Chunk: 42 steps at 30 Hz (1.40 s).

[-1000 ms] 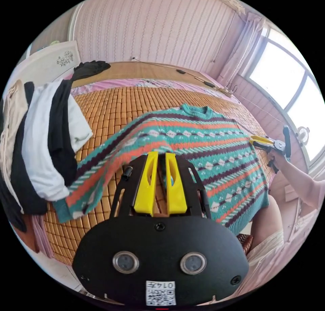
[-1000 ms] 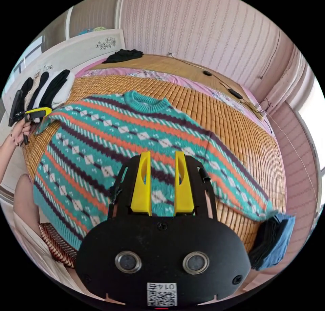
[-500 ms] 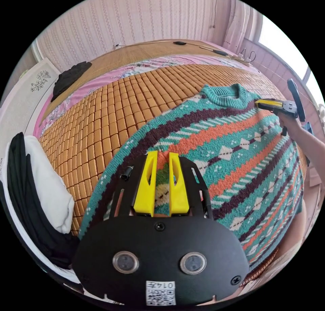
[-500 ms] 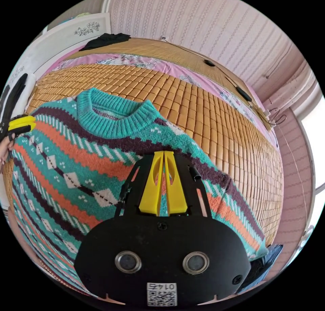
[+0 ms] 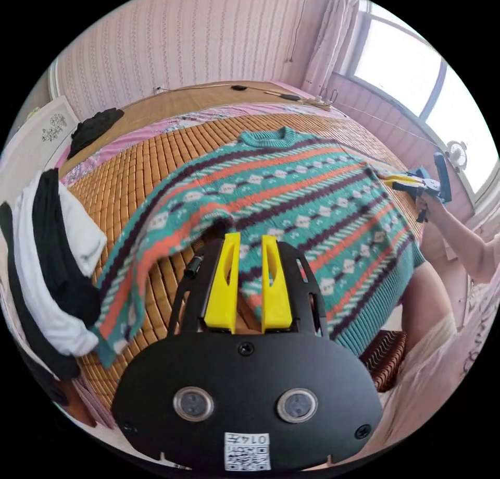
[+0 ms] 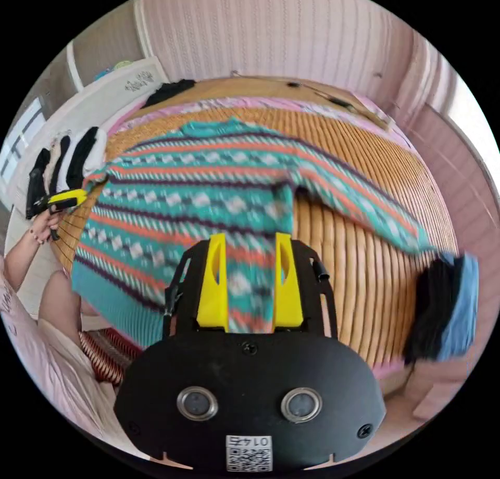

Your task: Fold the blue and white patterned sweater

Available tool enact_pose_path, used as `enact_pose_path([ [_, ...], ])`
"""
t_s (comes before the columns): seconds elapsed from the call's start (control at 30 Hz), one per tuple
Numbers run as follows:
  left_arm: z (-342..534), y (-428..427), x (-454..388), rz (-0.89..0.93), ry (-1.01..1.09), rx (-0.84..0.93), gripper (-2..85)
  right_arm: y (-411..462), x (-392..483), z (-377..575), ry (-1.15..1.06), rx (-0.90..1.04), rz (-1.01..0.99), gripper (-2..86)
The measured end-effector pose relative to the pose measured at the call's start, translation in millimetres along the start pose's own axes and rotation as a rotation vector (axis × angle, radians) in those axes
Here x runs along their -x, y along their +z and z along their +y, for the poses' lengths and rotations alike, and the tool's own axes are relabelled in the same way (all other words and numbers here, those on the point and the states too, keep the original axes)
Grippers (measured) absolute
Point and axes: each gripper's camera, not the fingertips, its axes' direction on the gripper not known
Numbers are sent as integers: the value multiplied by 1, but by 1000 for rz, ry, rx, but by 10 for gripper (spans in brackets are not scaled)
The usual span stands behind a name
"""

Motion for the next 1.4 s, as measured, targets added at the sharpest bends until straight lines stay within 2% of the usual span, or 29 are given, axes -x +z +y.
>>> enact_pose_path([
  [0.13, 124, -32, -56, 89, -164, 106, 104, -22, -21, 98, 175, 161, -36, 118],
  [0.3, 183, -20, -98, 122, -300, 209, 123, -23, -36, 113, 228, 193, -114, 133],
  [0.37, 180, -5, -108, 136, -288, 249, 118, -17, -36, 105, 187, 235, -155, 138],
  [0.47, 170, 10, -127, 57, -205, 287, 104, -20, -39, 103, 136, 236, -206, 143],
  [0.6, 164, 6, -137, 18, -211, 280, 40, -39, -55, 107, 122, 196, -249, 148],
  [0.7, 159, -7, -153, 49, -206, 255, 35, -53, -65, 109, 101, 179, -247, 151],
  [0.8, 154, -9, -188, 49, -121, 290, 35, -49, -68, 113, 62, 225, -201, 153],
  [0.9, 155, 2, -210, 32, -87, 343, 36, -35, -66, 118, 46, 264, -249, 155],
  [1.23, 137, 6, -220, 59, -103, 391, 44, -6, -51, 117, -61, 368, -257, 157],
  [1.3, 136, 1, -220, 61, -142, 372, 51, -6, -51, 114, -47, 383, -222, 157],
  [1.4, 131, -19, -226, 18, -162, 349, 53, -15, -36, 106, -100, 328, -55, 156],
])
